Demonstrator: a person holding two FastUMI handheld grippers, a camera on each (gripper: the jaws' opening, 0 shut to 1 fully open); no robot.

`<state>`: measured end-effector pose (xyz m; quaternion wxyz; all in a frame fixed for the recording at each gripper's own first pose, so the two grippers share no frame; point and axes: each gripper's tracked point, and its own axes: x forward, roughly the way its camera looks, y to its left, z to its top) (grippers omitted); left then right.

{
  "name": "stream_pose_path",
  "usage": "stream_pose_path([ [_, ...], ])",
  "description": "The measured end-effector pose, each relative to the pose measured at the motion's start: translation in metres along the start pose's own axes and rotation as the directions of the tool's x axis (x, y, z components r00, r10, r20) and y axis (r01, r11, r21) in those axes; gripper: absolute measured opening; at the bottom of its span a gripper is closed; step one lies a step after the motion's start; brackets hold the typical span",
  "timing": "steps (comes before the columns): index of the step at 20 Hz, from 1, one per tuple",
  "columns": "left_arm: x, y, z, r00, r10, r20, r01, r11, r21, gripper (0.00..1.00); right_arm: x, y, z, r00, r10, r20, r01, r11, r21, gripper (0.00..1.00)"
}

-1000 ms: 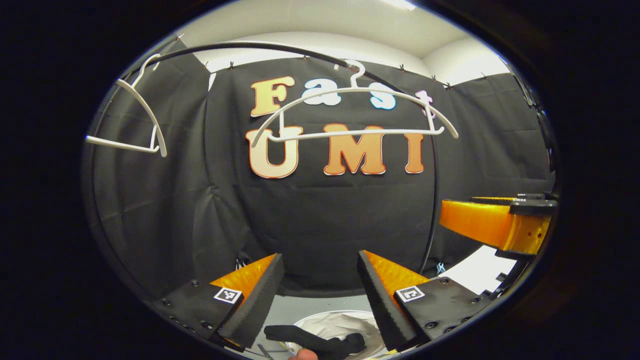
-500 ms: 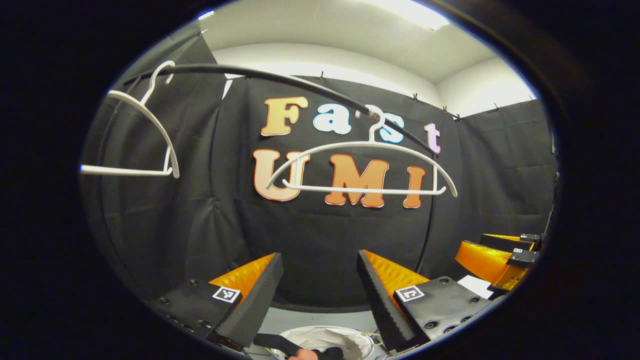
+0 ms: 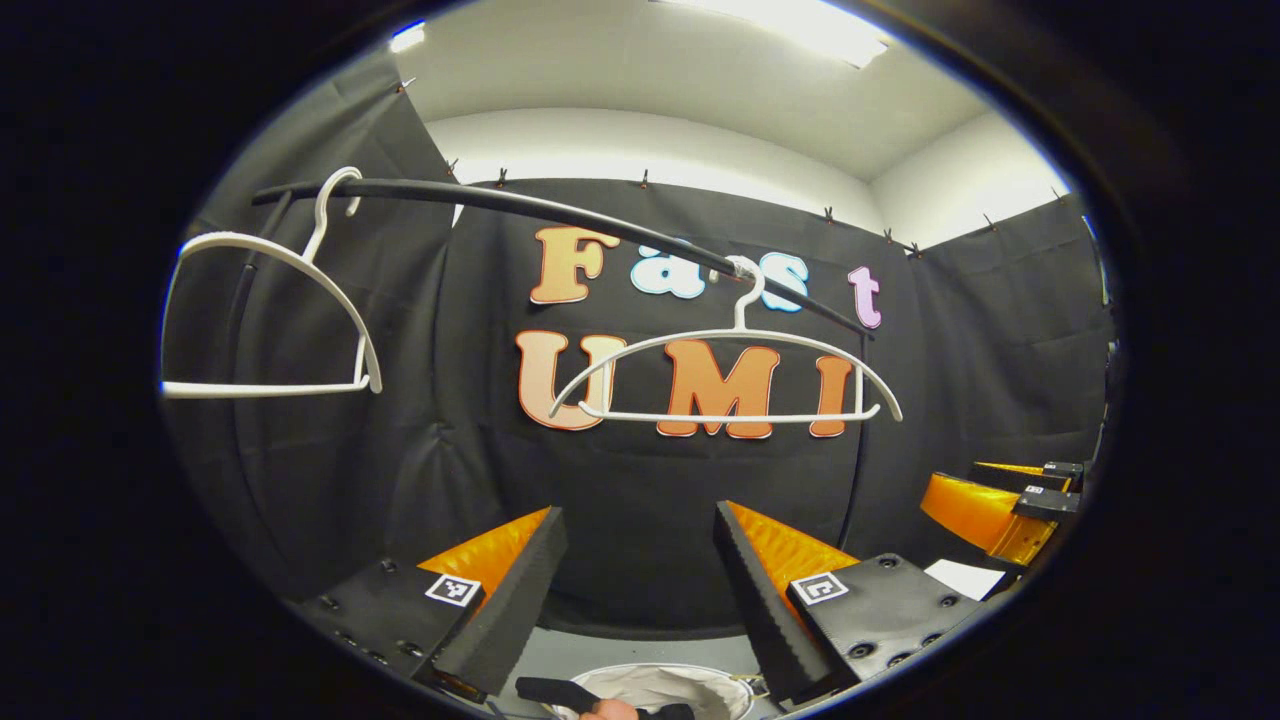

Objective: Grasp the clothes on the hanger with both hands and then place them into the laundry hamper below.

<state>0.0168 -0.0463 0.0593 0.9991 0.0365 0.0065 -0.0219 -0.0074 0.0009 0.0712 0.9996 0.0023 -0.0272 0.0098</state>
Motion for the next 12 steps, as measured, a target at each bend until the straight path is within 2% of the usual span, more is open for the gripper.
stream_pose_path([
  [2, -0.002, 0.001, 0.001, 1.0, 0.007, 0.001, -0.007, 1.0, -0.003, 0.94, 0.001, 0.001, -0.003, 1.0, 0.008, -0.007, -0.008, 1.0, 0.011, 0.93],
  [8, 0.0, 0.008, -0.003, 0.999, 0.033, -0.006, -0.033, 0.999, -0.007, 0.94, 0.006, -0.001, -0.014, 1.0, 0.012, -0.029, -0.011, 1.0, 0.024, 0.93],
  [11, 0.002, 0.011, -0.001, 0.999, 0.035, 0.0, -0.035, 0.999, -0.004, 1.0, 0.008, -0.005, -0.015, 1.0, 0.007, -0.028, -0.006, 1.0, 0.023, 0.93],
  [12, 0.002, 0.012, -0.001, 0.999, 0.033, 0.002, -0.033, 0.999, -0.003, 0.97, 0.007, -0.005, -0.016, 1.0, 0.006, -0.029, -0.005, 1.0, 0.023, 0.93],
])
